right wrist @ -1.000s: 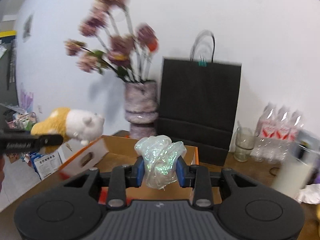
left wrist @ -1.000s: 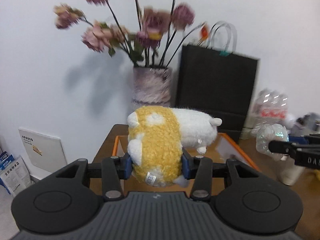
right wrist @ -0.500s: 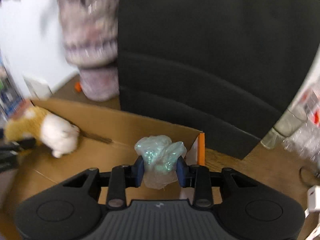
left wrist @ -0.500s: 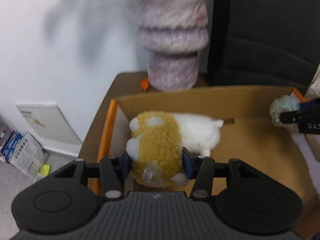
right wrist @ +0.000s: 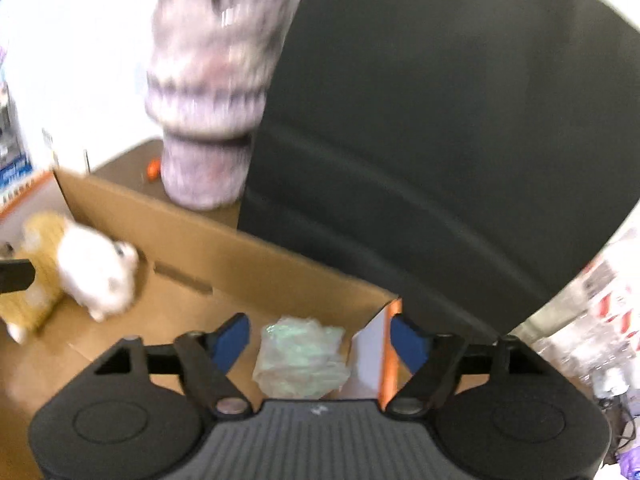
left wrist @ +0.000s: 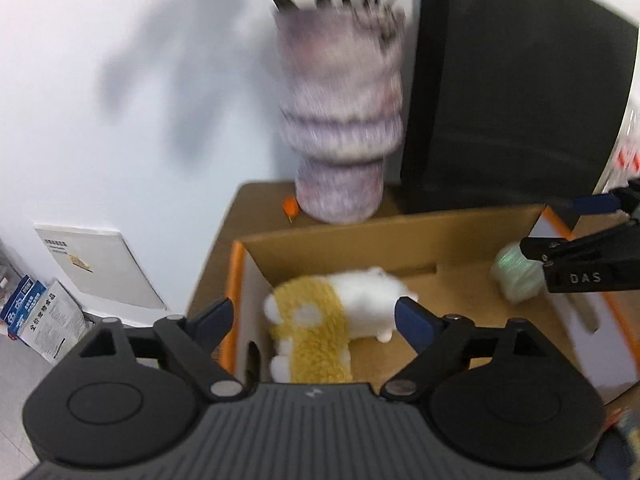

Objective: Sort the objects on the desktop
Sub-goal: 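Carry the plush toy and bag into the cardboard box and release both, then grasp the black cable with the left tool while the right tool grasps the white lid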

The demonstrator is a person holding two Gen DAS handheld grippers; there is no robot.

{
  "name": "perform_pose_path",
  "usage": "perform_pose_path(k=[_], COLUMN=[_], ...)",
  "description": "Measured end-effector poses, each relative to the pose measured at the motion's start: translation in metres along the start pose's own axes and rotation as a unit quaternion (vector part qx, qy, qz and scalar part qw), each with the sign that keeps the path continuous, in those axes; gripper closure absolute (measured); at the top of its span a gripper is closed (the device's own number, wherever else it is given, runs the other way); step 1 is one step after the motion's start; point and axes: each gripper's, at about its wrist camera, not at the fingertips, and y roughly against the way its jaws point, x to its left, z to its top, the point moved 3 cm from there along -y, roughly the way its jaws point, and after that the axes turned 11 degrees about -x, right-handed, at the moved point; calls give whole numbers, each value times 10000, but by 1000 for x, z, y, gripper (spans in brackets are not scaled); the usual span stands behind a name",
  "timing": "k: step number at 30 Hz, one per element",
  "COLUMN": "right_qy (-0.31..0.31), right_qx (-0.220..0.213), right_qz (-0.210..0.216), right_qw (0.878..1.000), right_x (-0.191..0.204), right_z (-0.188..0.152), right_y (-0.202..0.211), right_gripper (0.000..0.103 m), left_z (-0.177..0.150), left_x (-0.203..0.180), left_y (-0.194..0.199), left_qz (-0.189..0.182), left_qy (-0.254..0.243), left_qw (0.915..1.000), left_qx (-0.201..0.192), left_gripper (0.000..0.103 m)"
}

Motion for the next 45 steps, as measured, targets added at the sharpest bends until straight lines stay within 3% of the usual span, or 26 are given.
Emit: perform_pose_path(k=[3, 8, 14, 19, 21, 24, 28, 34, 40, 45], right_qy=[-267, -793, -928, -1082, -1181, -1527, -1872, -1904, -1646, -1556], right_qx=[-226, -559, -966, -1317, -1446, -1559, -1541, -1386, -1162, -1042], right_qz=[101, 626, 562, 755, 710, 742, 793, 707, 608, 619], right_qw=[9993, 9933, 9894, 9825, 9799, 9731, 9669, 9693, 9776, 9804], right_x=[-6, -12, 2, 22, 27, 33, 43, 63, 79, 81], right_z=[12, 20, -9, -60, -83, -119, -164, -233, -272, -286], right_y=[34, 100, 153, 194, 208, 228, 249, 280, 306, 311], right_gripper=[20, 7, 6, 5, 5, 5, 5, 5, 5, 5], left_z=[10, 4, -32, -79, -100, -136, -188, -249, -274, -272], left_x=[5, 10, 15, 18, 18, 15, 5, 4, 6, -5], left_y=[30, 89, 159, 193, 201, 215, 232, 237, 253, 254], left_qz=[-15, -126, -173, -308, -578, -653, -634, -604, -663, -800], left_qy=[135, 469, 628, 681, 860, 1013, 906, 917, 1005, 845], left_qw=[9999, 9981, 9943, 9915, 9897, 9884, 9903, 9921, 9909, 9912], left_qx=[-90, -369, -838, -1063, -986, -928, -847, -608, -600, -631], left_gripper=[8, 1, 0, 0, 0, 0, 0, 0, 0, 0])
